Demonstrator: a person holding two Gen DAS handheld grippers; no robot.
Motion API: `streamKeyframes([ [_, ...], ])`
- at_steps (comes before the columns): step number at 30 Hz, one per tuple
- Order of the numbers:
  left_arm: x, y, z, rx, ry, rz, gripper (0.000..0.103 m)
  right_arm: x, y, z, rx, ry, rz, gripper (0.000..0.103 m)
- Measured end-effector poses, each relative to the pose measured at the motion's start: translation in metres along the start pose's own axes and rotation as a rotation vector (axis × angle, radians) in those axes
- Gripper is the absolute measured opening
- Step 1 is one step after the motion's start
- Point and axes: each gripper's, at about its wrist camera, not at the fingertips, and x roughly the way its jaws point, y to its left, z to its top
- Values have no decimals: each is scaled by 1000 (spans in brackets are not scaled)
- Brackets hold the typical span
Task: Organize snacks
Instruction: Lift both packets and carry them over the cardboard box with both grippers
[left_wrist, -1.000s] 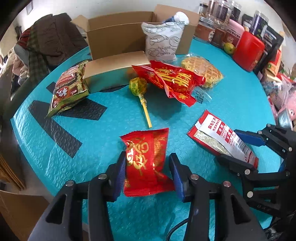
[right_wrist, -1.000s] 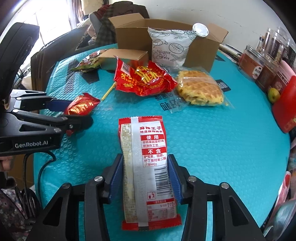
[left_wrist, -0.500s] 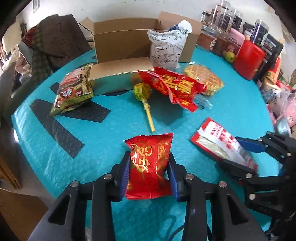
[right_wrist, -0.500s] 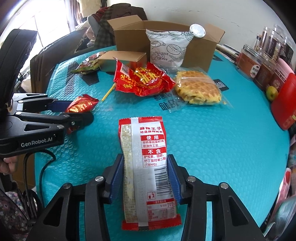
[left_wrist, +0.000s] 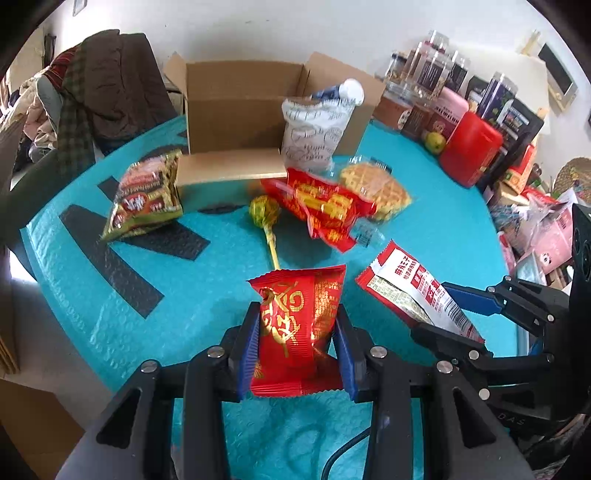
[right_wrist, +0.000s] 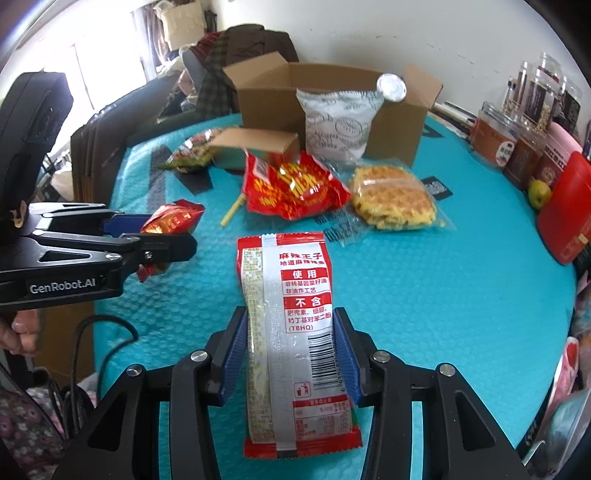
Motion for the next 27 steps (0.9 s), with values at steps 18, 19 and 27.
streamKeyframes([
  [18, -68, -15, 64, 41, -268, -29, 37, -67, -8, 55, -11, -225, -44, 45],
  [19, -70, -16, 67, 45, -278, -29, 37, -70, -10, 59, -11, -235, -46, 45],
  [27, -82, -21, 98, 58, -354, -31, 37, -90, -20, 97, -24, -336, -66, 45],
])
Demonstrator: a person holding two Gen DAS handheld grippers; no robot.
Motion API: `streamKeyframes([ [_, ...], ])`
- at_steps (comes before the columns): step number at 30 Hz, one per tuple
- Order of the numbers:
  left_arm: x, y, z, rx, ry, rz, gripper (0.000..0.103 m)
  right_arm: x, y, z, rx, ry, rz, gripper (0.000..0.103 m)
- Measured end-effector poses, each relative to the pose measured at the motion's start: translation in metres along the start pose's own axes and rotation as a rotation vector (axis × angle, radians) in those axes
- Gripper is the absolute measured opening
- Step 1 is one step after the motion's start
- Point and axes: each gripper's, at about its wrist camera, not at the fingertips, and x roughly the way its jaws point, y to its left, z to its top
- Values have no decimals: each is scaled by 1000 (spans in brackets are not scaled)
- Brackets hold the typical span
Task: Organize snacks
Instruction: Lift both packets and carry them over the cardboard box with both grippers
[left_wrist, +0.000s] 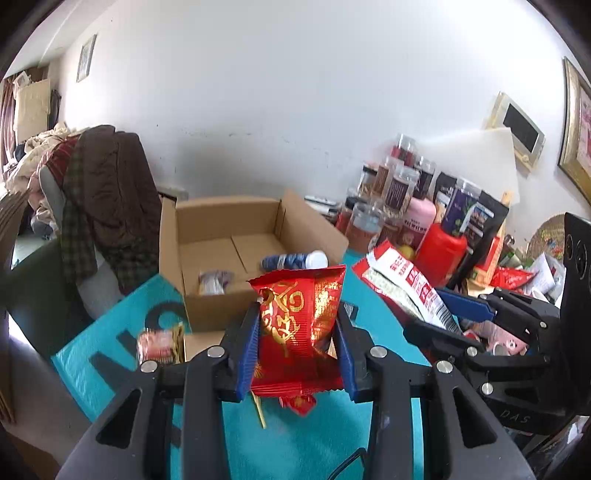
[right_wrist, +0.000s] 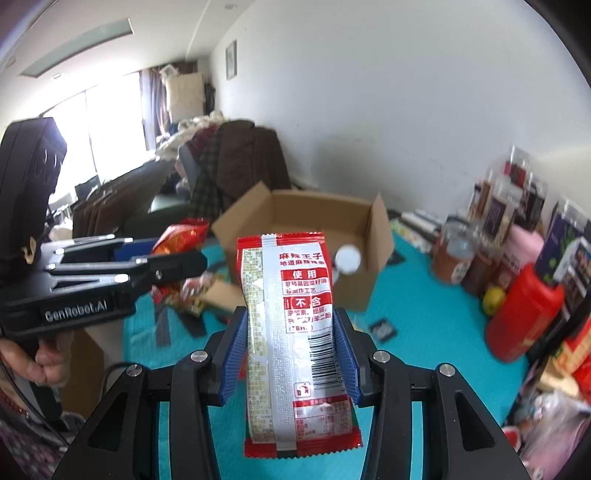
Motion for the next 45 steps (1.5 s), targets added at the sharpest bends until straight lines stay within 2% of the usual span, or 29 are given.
streamKeyframes([
  [13, 23, 10, 51, 19, -61, 24, 37, 22, -24, 60, -11, -119, -5, 45],
  [28, 62, 41, 97, -20, -84, 74, 37, 82, -54, 104, 27, -159, -4, 45],
  [36, 97, 63, 99, -45, -15, 131, 37, 128, -60, 107, 28, -88, 33, 45],
  [45, 140, 81, 87, -75, 83, 175, 37, 173, -65, 99, 75, 2, 9, 45],
])
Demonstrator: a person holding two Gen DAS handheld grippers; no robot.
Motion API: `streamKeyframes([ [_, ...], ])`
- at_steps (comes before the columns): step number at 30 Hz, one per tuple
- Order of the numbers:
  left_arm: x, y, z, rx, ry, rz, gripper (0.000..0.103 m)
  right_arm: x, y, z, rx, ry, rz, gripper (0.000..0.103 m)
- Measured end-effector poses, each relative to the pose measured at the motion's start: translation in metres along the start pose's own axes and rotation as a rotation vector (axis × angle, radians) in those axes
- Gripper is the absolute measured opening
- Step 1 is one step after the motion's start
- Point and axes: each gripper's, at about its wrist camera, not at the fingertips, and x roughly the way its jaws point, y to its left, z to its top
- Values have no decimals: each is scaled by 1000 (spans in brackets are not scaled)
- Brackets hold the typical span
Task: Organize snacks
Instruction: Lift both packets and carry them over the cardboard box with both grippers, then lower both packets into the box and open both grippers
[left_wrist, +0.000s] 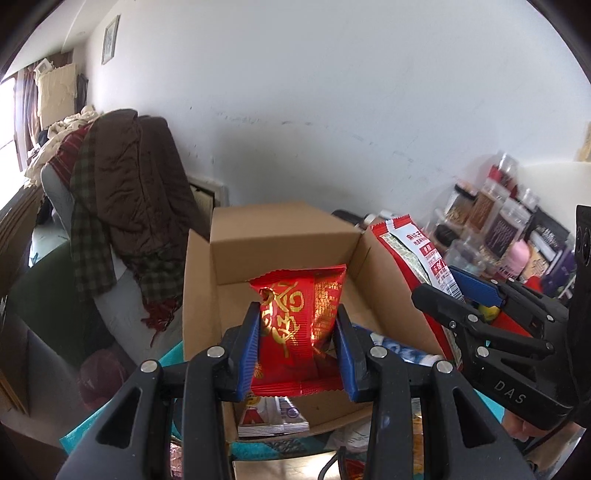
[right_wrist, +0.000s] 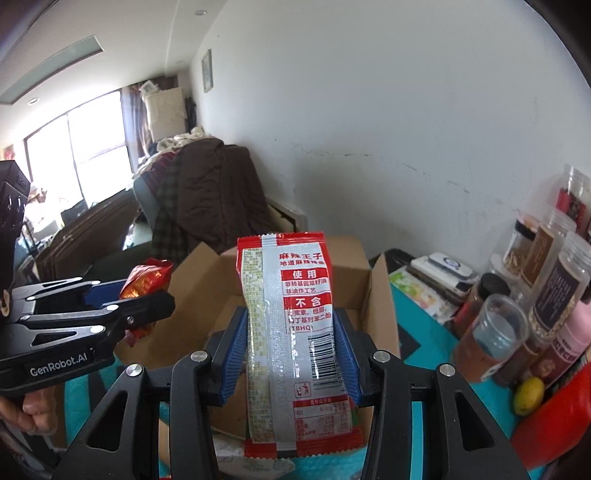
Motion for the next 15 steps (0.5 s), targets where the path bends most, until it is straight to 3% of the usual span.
streamKeyframes([
  [15, 59, 2, -20, 36, 169, 54, 37, 56, 7, -22, -10, 147, -23, 45],
])
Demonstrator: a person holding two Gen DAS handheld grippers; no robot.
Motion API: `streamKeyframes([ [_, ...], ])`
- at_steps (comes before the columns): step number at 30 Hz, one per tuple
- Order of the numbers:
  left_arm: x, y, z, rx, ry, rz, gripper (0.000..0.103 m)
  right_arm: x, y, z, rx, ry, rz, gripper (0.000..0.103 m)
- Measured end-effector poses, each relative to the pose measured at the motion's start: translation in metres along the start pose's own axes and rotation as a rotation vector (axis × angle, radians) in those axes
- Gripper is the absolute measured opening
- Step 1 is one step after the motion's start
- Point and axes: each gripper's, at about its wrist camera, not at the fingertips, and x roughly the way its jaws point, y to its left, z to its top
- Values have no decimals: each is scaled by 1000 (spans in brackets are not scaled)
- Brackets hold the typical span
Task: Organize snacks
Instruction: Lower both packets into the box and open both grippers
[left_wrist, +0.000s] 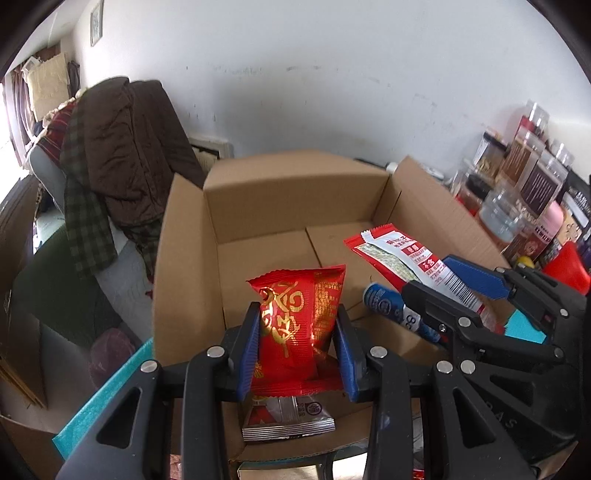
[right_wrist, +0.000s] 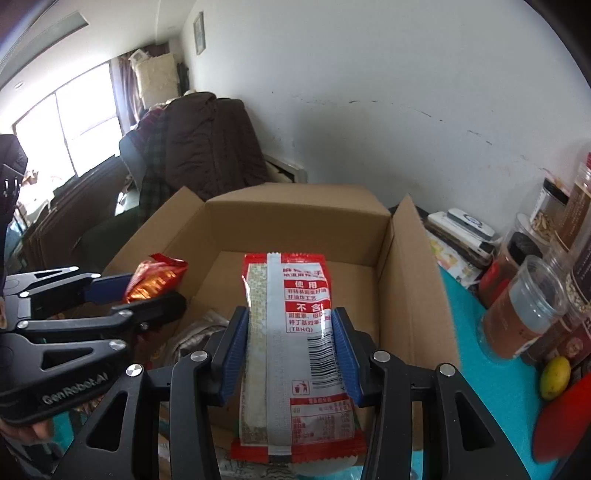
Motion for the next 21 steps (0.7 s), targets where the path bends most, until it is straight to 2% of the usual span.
streamKeyframes([
  [3, 8, 0, -3, 0, 32, 22, 37, 7, 0, -2, -3, 19, -22, 45],
  [7, 15, -1, -5, 12, 54, 37, 37, 18, 0, -7, -27, 60, -98, 45],
  [17, 28, -6, -3, 23, 128, 88, 37, 24, -5, -7, -25, 89, -115, 45],
  [21, 27, -6, -1, 11, 145, 70, 37, 22, -6, -7, -19, 94, -123, 45],
])
